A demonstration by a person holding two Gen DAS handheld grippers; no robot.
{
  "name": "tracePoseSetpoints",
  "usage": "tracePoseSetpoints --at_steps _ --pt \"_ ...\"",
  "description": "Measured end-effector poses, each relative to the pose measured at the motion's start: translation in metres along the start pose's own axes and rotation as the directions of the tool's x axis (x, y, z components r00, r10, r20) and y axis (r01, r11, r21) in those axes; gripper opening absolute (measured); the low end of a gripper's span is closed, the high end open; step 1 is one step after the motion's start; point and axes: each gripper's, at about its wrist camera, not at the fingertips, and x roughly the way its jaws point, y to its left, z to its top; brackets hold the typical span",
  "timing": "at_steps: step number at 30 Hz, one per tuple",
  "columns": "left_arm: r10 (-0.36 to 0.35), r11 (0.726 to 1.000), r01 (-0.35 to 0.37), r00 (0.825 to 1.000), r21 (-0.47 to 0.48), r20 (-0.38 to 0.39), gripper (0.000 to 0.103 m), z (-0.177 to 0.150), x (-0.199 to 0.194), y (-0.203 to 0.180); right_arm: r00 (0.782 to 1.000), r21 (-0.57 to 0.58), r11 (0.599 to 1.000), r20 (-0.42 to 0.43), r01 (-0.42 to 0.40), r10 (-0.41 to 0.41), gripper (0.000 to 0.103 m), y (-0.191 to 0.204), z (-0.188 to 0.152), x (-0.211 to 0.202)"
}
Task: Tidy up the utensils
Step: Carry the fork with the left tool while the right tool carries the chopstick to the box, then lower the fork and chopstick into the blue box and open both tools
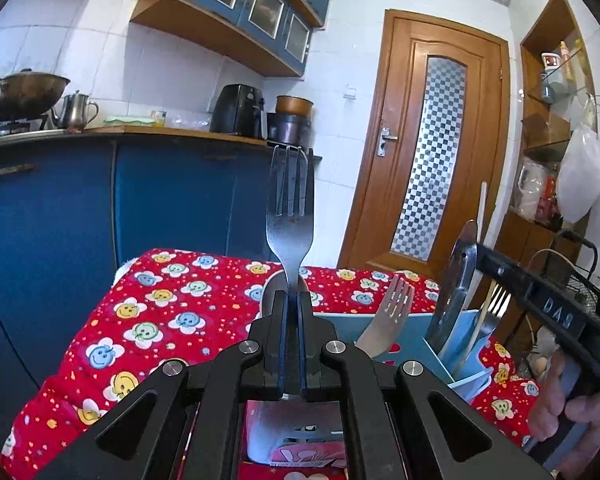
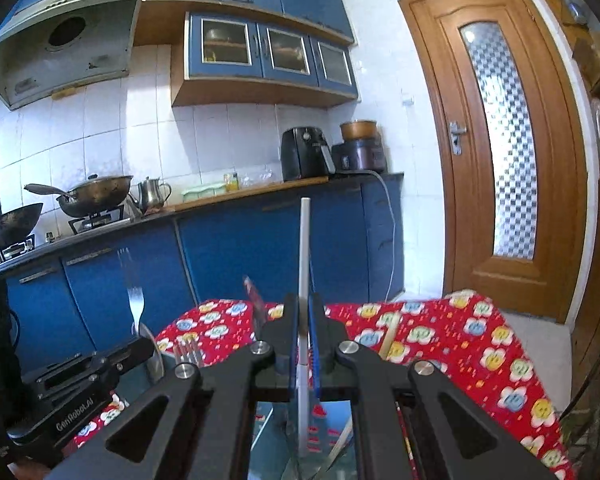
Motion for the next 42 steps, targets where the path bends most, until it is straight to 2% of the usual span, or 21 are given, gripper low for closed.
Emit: tracePoseSetpoints --at_steps 5,8,12,14,18,25,29,34,42 --pt "0.012 1.000 -0.012 1.000 0.007 -0.012 0.006 -0.001 0.001 -0.002 0.999 0.017 0.999 -0.036 -0.033 0.034 0.008 0.002 -0.004 0.003" --pt "-0.007 1.000 0.007 0.999 -0.007 -0.033 0.011 0.000 0.000 -0.001 0.998 0.027 0.998 -0.037 -0.052 0.053 0.010 0.004 -0.002 -0.002" --pt "-0.018 1.000 0.018 0.999 -0.018 -0.041 0.013 0.002 -0.004 0.000 0.997 0.045 0.996 -0.028 -0.075 0.076 0.016 0.007 0.003 -0.012" --pt "-0.049 0.999 0.049 0.997 -0.001 -0.053 0.014 0.006 -0.007 -0.003 0.997 0.049 0.996 -0.024 -0.076 0.077 0.018 0.009 0.006 -0.016" --pt "-0.071 0.997 0.072 0.997 0.038 -0.037 0.014 0.015 -0.022 -0.008 0.997 0.062 0.995 -0.025 -0.075 0.077 0.021 0.013 0.010 -0.032" --pt "-0.104 0.992 0.109 0.991 0.061 -0.088 0.014 0.022 -0.045 -0.022 0.997 0.098 0.992 -0.010 -0.078 0.080 0.029 0.015 0.017 -0.070" --pt "-0.104 0.991 0.112 0.989 0.072 -0.106 0.014 0.022 -0.061 -0.028 0.997 0.100 0.993 -0.023 -0.070 0.072 0.030 0.018 0.016 -0.091" --pt "-0.094 0.994 0.100 0.988 0.044 -0.125 0.015 0.020 -0.080 -0.028 0.997 0.104 0.993 -0.056 -0.054 0.060 0.030 0.021 0.007 -0.110" --pt "-0.079 0.996 0.086 0.983 0.035 -0.168 0.015 0.007 -0.103 -0.029 0.985 0.090 0.996 -0.173 -0.010 0.026 0.030 0.025 -0.020 -0.127"
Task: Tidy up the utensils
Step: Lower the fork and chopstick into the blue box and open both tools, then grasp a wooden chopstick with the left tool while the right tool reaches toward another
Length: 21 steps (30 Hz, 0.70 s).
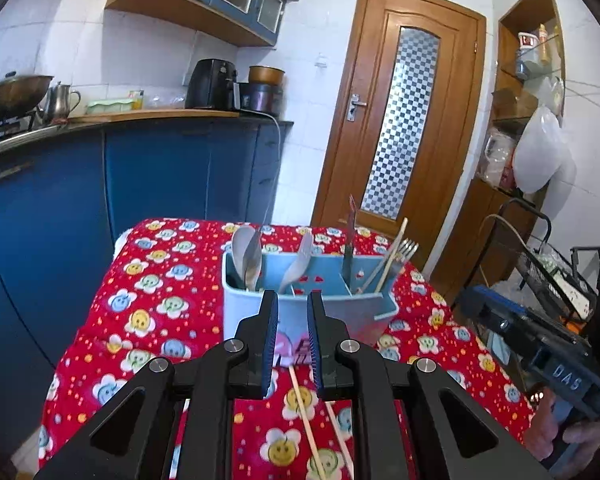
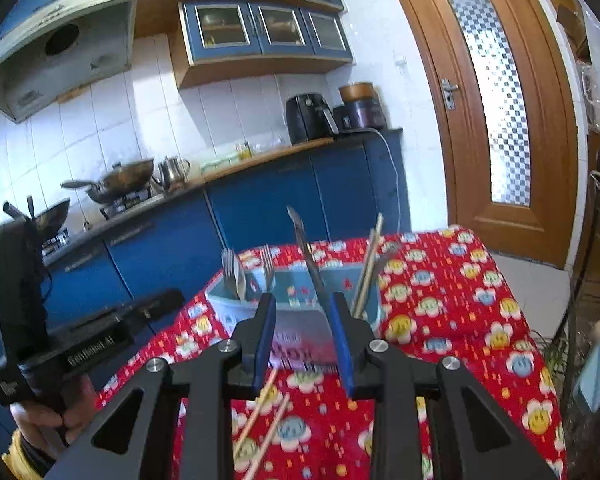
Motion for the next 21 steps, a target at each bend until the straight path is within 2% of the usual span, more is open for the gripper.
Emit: tracePoseSetpoints --at_steps 7,14,21 --pt "-0.015 1.000 0.015 0.995 0.002 -0.097 0.015 -0.021 -0.006 -0.004 0.996 0.026 0.999 -0.083 0.020 -0.018 0.030 -0.005 -0.027 -0.005" --pt "0.020 1.000 -0.017 0.987 0.021 -0.159 0.015 -0.038 -0.007 -0.008 0.993 0.072 0.997 -0.116 0.038 -0.030 0.034 -0.015 -0.047 -0.016" --pt "0.025 0.999 -0.019 0.967 0.027 -0.252 0.015 -0.058 0.003 -0.012 0.990 0.114 0.992 -0.135 0.062 -0.047 0.036 -0.031 -0.062 -0.026"
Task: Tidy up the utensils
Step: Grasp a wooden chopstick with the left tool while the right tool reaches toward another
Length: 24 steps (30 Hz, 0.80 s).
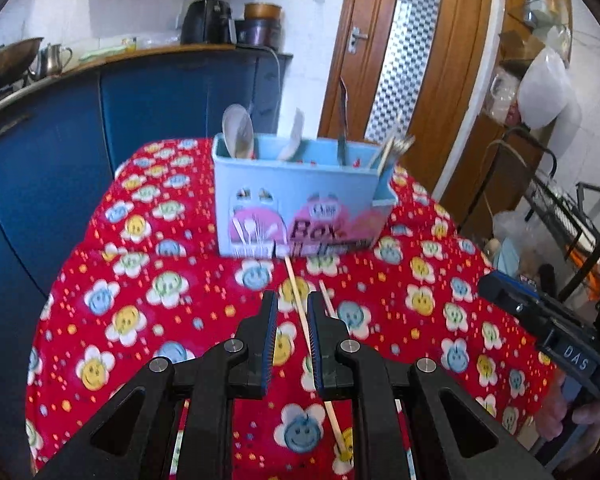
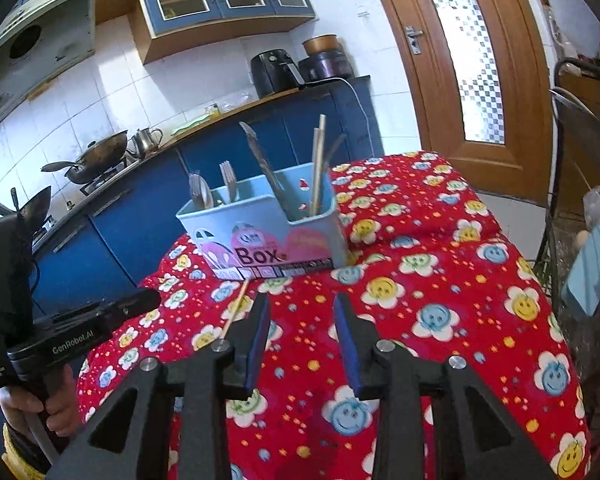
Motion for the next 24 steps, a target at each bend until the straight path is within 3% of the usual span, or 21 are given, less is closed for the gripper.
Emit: tracePoseSetpoints --at_steps 11,24 --pt "0.057 0.998 -0.054 0.991 0.027 -0.120 0.015 -0.014 0.034 -0.013 0.999 0.035 0.999 -0.038 0.035 -0.034 0.040 -0.028 -0.017 0.001" --pt "0.050 0.999 -0.044 0.968 0.029 -0.246 0.015 -0.008 0.069 -0.014 0.998 0.064 0.998 -0.068 0.021 -0.017 0.041 -0.044 -0.024 0.007"
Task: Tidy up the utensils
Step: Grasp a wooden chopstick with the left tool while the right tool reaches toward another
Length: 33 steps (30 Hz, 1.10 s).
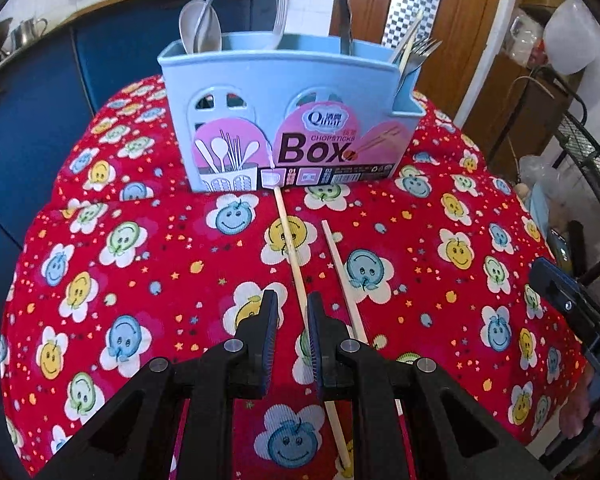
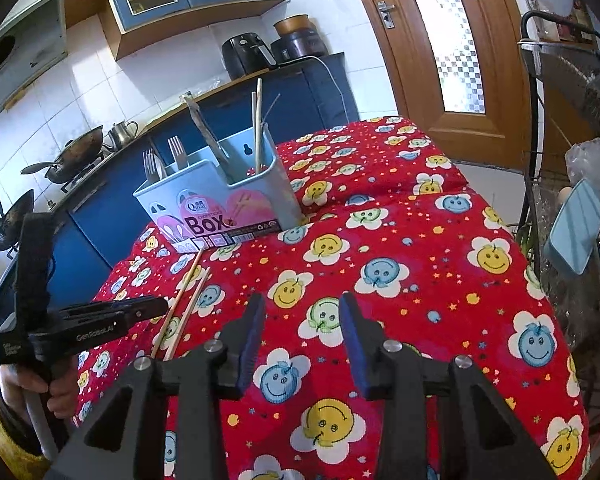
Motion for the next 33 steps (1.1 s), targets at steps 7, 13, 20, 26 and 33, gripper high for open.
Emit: tracePoseSetpoints --at_steps 7,13,20,26,33 --pt "-0.039 0.999 0.037 0.997 -0.028 -0.063 0.015 0.012 0.013 0.004 1.000 0.009 1.000 0.003 0.004 -0.004 0.042 -0.004 -0.001 -0.001" --pt "-0.038 0.999 0.035 0.993 -0.026 -0.111 0.015 0.030 0.026 0.006 1.000 0.013 1.000 0.004 0.003 -0.003 0.042 -0.006 0.000 -0.001" --pt "-0.035 0.999 0.041 0.988 0.036 -0.149 0.014 0.047 0.039 0.000 1.000 0.021 1.000 0.007 0.002 -0.002 0.042 -0.009 -0.001 -0.003" --pt "-0.019 1.000 0.021 0.991 0.018 -0.133 0.006 0.047 0.041 0.001 1.000 0.035 0.999 -0.008 0.000 0.000 0.042 -0.011 -0.003 0.000" --pt "-0.061 0.996 0.058 0.997 -0.073 -0.043 0.004 0.033 0.026 0.020 1.000 0.028 1.000 -0.019 0.003 -0.003 0.042 -0.006 -0.002 0.001"
